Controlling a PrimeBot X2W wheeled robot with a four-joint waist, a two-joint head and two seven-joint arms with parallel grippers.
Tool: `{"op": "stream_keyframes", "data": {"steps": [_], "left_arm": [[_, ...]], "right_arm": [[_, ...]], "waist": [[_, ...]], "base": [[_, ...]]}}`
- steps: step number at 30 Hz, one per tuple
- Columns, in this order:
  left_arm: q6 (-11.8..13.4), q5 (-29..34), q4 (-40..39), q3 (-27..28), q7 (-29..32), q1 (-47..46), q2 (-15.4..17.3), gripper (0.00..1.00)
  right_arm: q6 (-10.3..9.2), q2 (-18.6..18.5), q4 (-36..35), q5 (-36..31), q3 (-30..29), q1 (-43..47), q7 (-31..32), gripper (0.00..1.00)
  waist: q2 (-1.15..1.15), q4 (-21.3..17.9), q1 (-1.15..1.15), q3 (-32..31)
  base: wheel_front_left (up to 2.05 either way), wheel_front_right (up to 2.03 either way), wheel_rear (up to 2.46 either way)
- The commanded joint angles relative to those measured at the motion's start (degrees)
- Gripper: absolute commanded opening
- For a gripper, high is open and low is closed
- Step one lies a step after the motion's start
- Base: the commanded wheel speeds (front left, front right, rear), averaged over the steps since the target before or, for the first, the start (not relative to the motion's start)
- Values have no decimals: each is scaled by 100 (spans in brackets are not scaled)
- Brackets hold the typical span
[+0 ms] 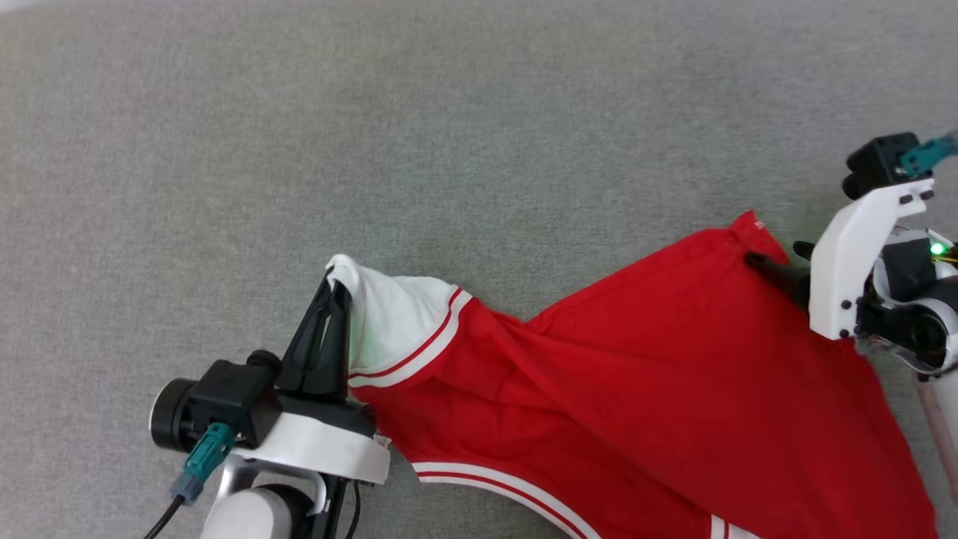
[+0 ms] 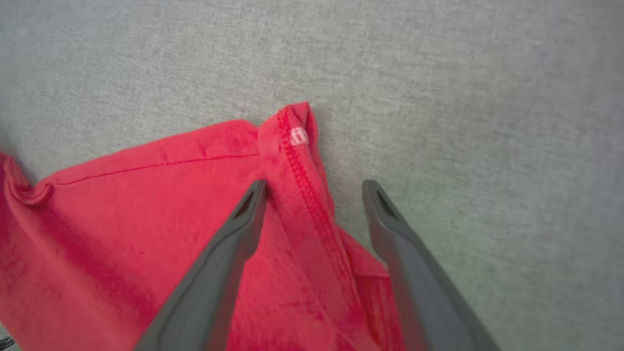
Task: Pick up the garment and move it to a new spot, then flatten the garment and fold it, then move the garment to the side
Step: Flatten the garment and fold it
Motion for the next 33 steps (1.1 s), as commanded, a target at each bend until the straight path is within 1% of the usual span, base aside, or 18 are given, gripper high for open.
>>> {"op": "stream_keyframes", "data": {"steps": [1,4,7,8,9,10,13,16,19,21,23,26,27,31,33], "left_arm": [[-19,28,18,-11,-39,-88,-29,0],[-48,12,92,-54,-96,-197,-57,0],[-69,-12,191,-79,-146,-254,-82,0],[-77,-25,220,-91,-170,-268,-92,0],[-76,-37,246,-96,-192,-281,-96,0],[-79,-49,269,-94,-196,-293,-99,0],[-87,-74,351,-96,-232,-272,-101,0],[-91,-123,418,-62,-243,-209,-74,0],[-66,-144,443,17,-286,-190,-1,0],[-4,-80,448,93,-292,-200,81,0],[34,-51,438,159,-292,-246,157,0],[92,-17,388,286,-258,-359,280,0],[131,-58,355,383,-224,-446,331,0],[87,-121,408,535,-139,-777,473,0],[52,-194,433,593,-101,-1016,479,0]], "right_arm": [[-2,-3,42,53,45,-115,12,100],[-2,-6,319,141,323,-243,165,100],[-3,45,704,235,671,-163,468,100],[-2,52,798,294,755,-129,536,49],[-2,63,867,341,835,-114,605,13],[-2,56,935,377,917,-103,682,0],[-1,23,980,463,1040,-124,616,0],[-1,-66,908,534,1054,-244,368,0],[-1,-153,712,518,975,-399,-157,0],[-2,-281,566,347,973,-468,-620,0],[-3,-293,522,228,946,-399,-1065,0],[-2,-174,534,60,810,-257,-1658,0],[-3,-98,522,-32,717,-194,-1983,0],[-3,64,516,-153,515,-120,-2468,0],[-3,157,507,-210,389,-148,-2700,0]], "waist": [[0,123,-1,158],[0,184,-1,287],[0,220,-1,325],[0,231,-1,329],[0,239,-1,330],[0,244,-1,325],[0,244,-1,253],[0,225,-1,123],[0,189,-1,-80],[0,148,-1,-243],[0,102,-1,-425],[0,12,-1,-715],[0,-50,-1,-883],[0,-187,-1,-1155],[0,-249,-1,-1245]], "base": [[0,0,0],[0,0,0],[0,0,0],[0,0,0],[0,0,0],[0,0,0],[0,0,0],[0,0,0],[0,0,0],[0,0,0],[0,0,0],[0,0,0],[0,0,0],[0,0,0],[0,0,0]]}}
